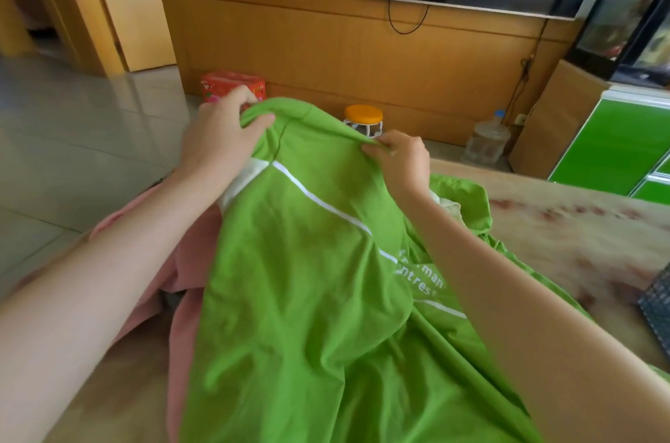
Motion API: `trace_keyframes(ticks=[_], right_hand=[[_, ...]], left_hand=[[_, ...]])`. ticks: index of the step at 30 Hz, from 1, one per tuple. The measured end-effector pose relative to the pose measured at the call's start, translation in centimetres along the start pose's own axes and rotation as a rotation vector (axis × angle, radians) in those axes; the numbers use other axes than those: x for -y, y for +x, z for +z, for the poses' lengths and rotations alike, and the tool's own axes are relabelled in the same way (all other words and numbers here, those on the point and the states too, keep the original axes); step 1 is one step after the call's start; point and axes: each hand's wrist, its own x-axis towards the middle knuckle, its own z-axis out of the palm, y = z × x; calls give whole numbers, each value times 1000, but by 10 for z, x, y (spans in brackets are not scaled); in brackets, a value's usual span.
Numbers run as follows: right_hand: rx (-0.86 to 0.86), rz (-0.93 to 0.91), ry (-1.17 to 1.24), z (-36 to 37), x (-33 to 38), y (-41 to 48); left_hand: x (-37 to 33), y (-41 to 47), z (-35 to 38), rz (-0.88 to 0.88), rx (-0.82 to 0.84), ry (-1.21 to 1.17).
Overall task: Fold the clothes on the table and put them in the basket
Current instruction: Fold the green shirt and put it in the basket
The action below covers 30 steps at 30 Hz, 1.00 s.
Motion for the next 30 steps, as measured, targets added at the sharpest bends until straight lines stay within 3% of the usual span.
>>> trace_keyframes(ticks=[3, 6, 8, 11, 13, 15, 19, 23, 26, 30], right_hand=[[32, 9, -50, 8, 10, 9], [145, 49, -50, 22, 3, -4], [252, 2, -17, 33, -2, -20], [282, -9, 165, 32, 13, -41], [305, -31, 324, 22, 35, -49], [353, -80, 402, 9, 56, -56], [349, -192, 275, -2, 75, -67], [226, -304, 80, -1, 69, -70], [148, -395, -7, 3, 61, -73], [142, -411, -61, -1, 54, -70]], left_hand=[[12, 8, -3, -145, -60, 210], [37, -1, 1, -288, 166, 272], [40, -12, 1, -304, 282, 50], [18, -24, -8, -495, 391, -668], [6, -26, -13, -572, 547, -1028], [-4, -26, -15, -584, 678, -1168], [-14, -33, -7, -697, 677, -1290], [-10, -37, -2, -735, 616, -1269], [-8, -42, -7, -655, 555, -1200], [3, -48, -10, -373, 436, -663]])
